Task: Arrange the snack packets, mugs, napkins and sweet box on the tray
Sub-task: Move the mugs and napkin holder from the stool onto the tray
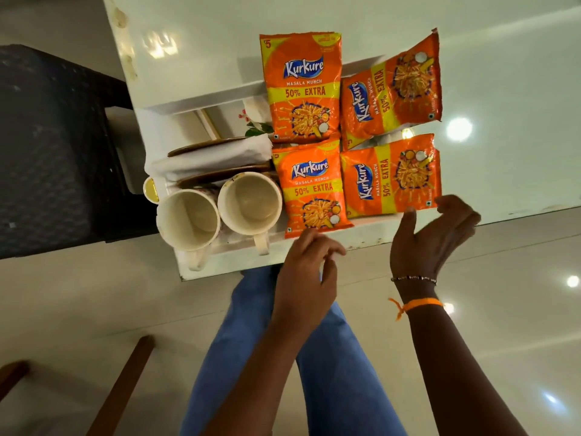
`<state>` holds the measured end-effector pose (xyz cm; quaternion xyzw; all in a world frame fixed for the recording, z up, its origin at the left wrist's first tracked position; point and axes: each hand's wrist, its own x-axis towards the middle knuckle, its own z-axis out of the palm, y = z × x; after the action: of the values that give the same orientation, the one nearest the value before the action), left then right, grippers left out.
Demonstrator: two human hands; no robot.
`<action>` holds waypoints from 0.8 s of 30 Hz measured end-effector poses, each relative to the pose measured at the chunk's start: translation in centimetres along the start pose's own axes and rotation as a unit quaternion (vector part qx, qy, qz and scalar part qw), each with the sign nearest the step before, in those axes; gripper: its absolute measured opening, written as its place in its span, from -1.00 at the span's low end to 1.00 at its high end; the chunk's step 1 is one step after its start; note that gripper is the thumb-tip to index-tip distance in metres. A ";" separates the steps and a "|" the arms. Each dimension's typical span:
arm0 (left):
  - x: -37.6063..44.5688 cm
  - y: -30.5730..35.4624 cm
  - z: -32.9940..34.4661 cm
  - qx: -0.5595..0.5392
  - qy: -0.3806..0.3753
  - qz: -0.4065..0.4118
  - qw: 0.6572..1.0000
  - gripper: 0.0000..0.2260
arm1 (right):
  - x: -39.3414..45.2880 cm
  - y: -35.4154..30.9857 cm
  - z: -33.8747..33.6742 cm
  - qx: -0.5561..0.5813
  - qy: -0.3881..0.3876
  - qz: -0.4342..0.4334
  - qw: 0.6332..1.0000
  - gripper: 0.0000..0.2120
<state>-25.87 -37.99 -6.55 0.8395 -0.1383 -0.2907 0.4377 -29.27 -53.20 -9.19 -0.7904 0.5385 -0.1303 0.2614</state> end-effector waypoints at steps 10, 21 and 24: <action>-3.2 -9.7 -6.4 -0.494 0.260 -0.429 0.710 -0.86 | -3.7 0.5 3.3 0.349 -0.062 0.353 0.866 -0.83; -0.8 -12.6 -10.6 -0.328 0.248 -0.303 0.860 -0.71 | -1.7 0.0 4.0 0.424 -0.066 0.403 0.808 -0.79; -0.7 -12.5 -10.8 -0.305 0.232 -0.267 0.884 -0.68 | -1.4 0.0 3.5 0.380 -0.084 0.390 0.835 -0.78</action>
<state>-20.14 -23.34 -11.64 0.7134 0.2917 -0.2217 0.5974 -28.09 -50.94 -12.03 -0.3612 0.6861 -0.1451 0.6146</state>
